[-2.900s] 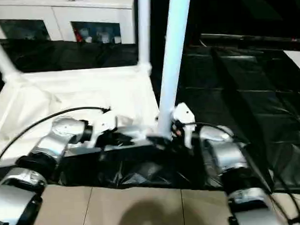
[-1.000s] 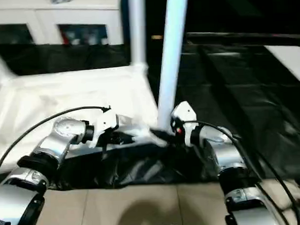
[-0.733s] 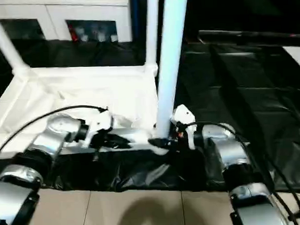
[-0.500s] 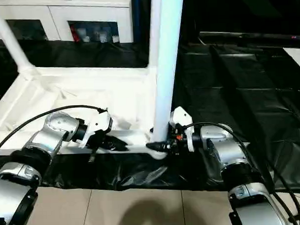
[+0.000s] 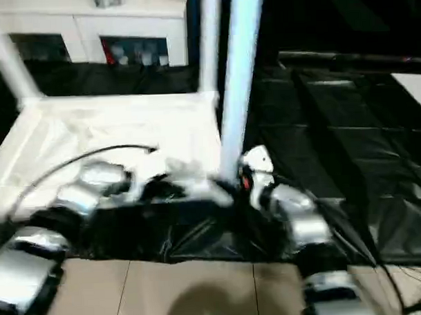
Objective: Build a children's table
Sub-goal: Rotate leg to tighten, then rotate table base
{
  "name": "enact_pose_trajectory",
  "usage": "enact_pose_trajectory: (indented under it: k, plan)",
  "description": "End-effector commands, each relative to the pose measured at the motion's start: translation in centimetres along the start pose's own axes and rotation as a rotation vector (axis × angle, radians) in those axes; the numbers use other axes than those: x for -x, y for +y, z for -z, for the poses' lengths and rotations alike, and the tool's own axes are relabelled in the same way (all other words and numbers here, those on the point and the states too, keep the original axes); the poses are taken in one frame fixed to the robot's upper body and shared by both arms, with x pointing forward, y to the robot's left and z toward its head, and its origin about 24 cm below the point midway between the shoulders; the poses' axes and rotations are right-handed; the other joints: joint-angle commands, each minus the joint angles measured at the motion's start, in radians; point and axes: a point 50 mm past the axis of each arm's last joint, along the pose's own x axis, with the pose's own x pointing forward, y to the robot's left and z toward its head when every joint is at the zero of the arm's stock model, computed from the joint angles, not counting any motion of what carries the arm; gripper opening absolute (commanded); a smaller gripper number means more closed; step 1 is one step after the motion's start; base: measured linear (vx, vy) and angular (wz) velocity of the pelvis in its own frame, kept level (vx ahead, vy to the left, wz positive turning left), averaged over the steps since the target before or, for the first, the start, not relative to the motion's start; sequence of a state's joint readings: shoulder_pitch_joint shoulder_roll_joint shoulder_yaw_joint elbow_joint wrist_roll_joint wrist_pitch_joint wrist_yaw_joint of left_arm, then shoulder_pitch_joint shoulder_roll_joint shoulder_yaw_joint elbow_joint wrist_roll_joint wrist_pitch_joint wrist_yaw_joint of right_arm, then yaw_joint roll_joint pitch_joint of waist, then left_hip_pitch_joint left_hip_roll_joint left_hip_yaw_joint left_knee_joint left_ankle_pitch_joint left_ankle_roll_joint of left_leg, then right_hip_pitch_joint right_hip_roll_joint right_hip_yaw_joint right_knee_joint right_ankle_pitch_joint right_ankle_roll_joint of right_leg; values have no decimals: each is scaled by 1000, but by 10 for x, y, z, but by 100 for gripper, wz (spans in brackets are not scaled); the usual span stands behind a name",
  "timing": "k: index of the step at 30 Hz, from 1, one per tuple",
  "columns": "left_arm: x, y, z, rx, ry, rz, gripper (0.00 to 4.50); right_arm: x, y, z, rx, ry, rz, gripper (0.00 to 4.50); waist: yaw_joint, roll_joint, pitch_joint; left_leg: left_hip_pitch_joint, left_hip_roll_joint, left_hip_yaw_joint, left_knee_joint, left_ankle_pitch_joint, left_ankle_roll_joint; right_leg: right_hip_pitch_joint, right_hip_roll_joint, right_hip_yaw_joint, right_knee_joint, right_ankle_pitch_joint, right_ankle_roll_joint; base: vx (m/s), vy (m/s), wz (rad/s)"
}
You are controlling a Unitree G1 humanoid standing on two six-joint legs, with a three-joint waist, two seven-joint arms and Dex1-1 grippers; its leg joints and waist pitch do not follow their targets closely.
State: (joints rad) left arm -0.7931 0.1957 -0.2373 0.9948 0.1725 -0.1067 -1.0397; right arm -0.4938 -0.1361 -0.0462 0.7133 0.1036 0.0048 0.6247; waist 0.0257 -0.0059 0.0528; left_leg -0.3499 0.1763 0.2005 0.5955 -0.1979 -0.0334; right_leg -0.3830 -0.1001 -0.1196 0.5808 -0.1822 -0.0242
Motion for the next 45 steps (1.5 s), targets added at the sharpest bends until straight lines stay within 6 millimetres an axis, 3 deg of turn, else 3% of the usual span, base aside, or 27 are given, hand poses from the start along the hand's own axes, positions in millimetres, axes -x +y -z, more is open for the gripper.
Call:
enact_pose_trajectory:
  k: [1, 2, 4, 5, 6, 7, 9, 13, 15, 16, 17, 20, 22, 25, 28, 31, 33, 35, 37, 38, 40, 41, 42, 43, 45]
  plan:
    - [-30, -11, -20, 5, -53, -27, 0, -22, 29, 9, -20, 47, -9, 248, -16, -1, -43, 24, 69, -54, -86, -443, -32, 15, -81, 48, -114, -617, -97, 0, 0, 0]
    - [-39, -13, -27, 11, -74, -82, 0, -33, 35, 7, -35, 50, 81, 248, -22, 0, -45, 22, 70, -57, -89, -461, -37, 17, -80, 47, -114, -595, -96, -34, 53, -7]
    - [-43, -14, -29, -4, -76, -99, 0, -38, 39, 3, -50, 31, 115, 248, -32, 0, -45, 29, 66, -56, -89, -493, -41, 10, -78, 47, -119, -584, -98, 0, 0, 0]
    - [-43, -14, -29, -24, -75, -99, 0, -40, 41, -1, -61, 8, 127, 248, -37, 6, -45, 26, 65, -56, -91, -496, -35, 13, -80, 49, -122, -563, -102, 0, 0, 0]
    - [-43, -15, -30, -36, -76, -91, 0, -40, 41, -3, -60, -5, 135, 283, -38, 4, -46, 19, 65, -57, -94, -489, -26, 18, -80, 50, -121, -545, -101, 0, 0, 0]
    - [-43, -15, -27, -37, -69, -90, 0, -41, 42, -5, -47, -19, 140, 318, -37, 4, -47, 21, 65, -54, -94, -482, -21, 15, -81, 55, -119, -524, -109, 0, 0, 0]
    - [-40, -14, -26, -56, -66, -89, 0, -41, 41, -6, -35, -24, 138, 318, -35, 4, -49, 17, 66, -51, -94, -457, -13, 16, -84, 61, -114, -487, -129, 0, 0, 0]
    - [-33, -12, -19, -79, -50, -86, 0, -30, 31, -8, 7, -37, 102, 365, -29, -2, -50, 9, 66, -45, -93, -399, 10, 21, -84, 67, -106, -430, -152, 0, 0, 0]
    - [-28, -9, -15, -88, -38, -91, 0, -18, 20, -10, 68, -36, 57, 376, -20, -8, -52, 10, 67, -38, -89, -362, 30, 22, -84, 71, -101, -395, -163, 0, 0, 0]
    - [-26, -8, -13, -92, -32, -94, 0, -8, 11, -10, 100, -30, 32, 376, -18, -8, -52, 10, 67, -37, -88, -350, 37, 24, -83, 71, -100, -386, -164, 0, 0, 0]
    - [-24, -7, -12, -99, -30, -96, 0, 1, 3, -11, 113, -24, 13, 404, -14, -9, -52, 8, 67, -34, -87, -332, 49, 26, -81, 71, -98, -370, -168, 0, 0, 0]
    - [-20, -4, -11, -106, -32, -95, 0, 26, -16, -13, 167, -2, -39, 413, -12, -13, -54, 2, 69, -35, -86, -305, 69, 30, -81, 72, -95, -372, -170, 0, 0, 0]
    - [-18, -4, -11, -109, -37, -88, 0, 41, -27, -16, 185, 9, -67, 413, -4, -14, -54, 8, 68, -30, -81, -294, 74, 27, -81, 73, -97, -370, -177, 0, 0, 0]
    - [-15, -3, -9, -113, -41, -84, 0, 66, -44, -24, 170, 23, -120, 413, 3, -15, -56, -1, 68, -32, -79, -262, 92, 35, -79, 74, -92, -352, -182, 0, 0, 0]
    - [-14, -3, -9, -118, -47, -84, 0, 76, -49, -27, 169, 36, -155, 413, 8, -21, -54, 2, 64, -28, -75, -261, 101, 29, -76, 75, -93, -371, -183, 0, 0, 0]
    - [-12, -2, -10, -117, -72, -96, 0, 89, -46, -30, 154, 74, -245, 413, 12, -24, -55, -2, 61, -30, -73, -241, 108, 33, -74, 74, -96, -421, -160, 0, 0, 0]
    - [-10, 0, -13, -79, -110, -88, 0, 90, -41, -29, 154, 86, -293, 413, 15, -25, -57, -5, 64, -31, -73, -213, 119, 33, -72, 73, -91, -390, -159, 0, 0, 0]
    - [-7, 1, -16, -25, -143, -69, 44, 86, -34, -28, 148, 86, -326, 413, 14, -28, -58, -12, 63, -32, -74, -195, 115, 37, -74, 71, -86, -381, -162, 0, 0, 0]
    - [-2, 4, -20, 18, -173, -57, 55, 82, -28, -28, 139, 81, -352, 413, 16, -25, -61, -12, 63, -32, -71, -186, 115, 36, -77, 70, -87, -380, -171, 0, 0, 0]
    - [-1, 4, -21, 23, -177, -55, 58, 81, -27, -28, 139, 80, -355, 413, 21, -20, -69, -10, 67, -32, -68, -151, 113, 34, -76, 73, -76, -308, -196, 0, 0, 0]
    - [7, 6, -25, 51, -204, -27, 72, 74, -21, -28, 137, 70, -368, 413, 19, -25, -71, -19, 71, -31, -66, -86, 135, 34, -74, 74, -53, -166, -240, 0, 0, 0]
    - [13, 6, -26, 58, -211, 0, 82, 70, -17, -28, 135, 61, -369, 413, 19, -21, -70, -18, 74, -32, -66, -77, 146, 32, -74, 73, -48, -132, -254, 0, 0, 0]
    - [18, 5, -26, 62, -209, 26, 95, 65, -14, -28, 132, 51, -369, 413, 19, -28, -71, -17, 74, -30, -64, -71, 152, 33, -75, 74, -42, -113, -264, 0, 0, 0]
    - [28, 3, -23, 60, -183, 75, 95, 58, -11, -29, 124, 36, -355, 413, 20, -24, -71, -15, 75, -30, -65, -60, 150, 31, -76, 75, -38, -102, -270, 0, 0, 0]
    - [50, -6, -11, 57, -94, 172, 113, 42, -1, -31, 104, 4, -345, 413, 14, -30, -70, -12, 75, -26, -65, -34, 148, 28, -71, 79, -32, -80, -275, 0, 0, 0]
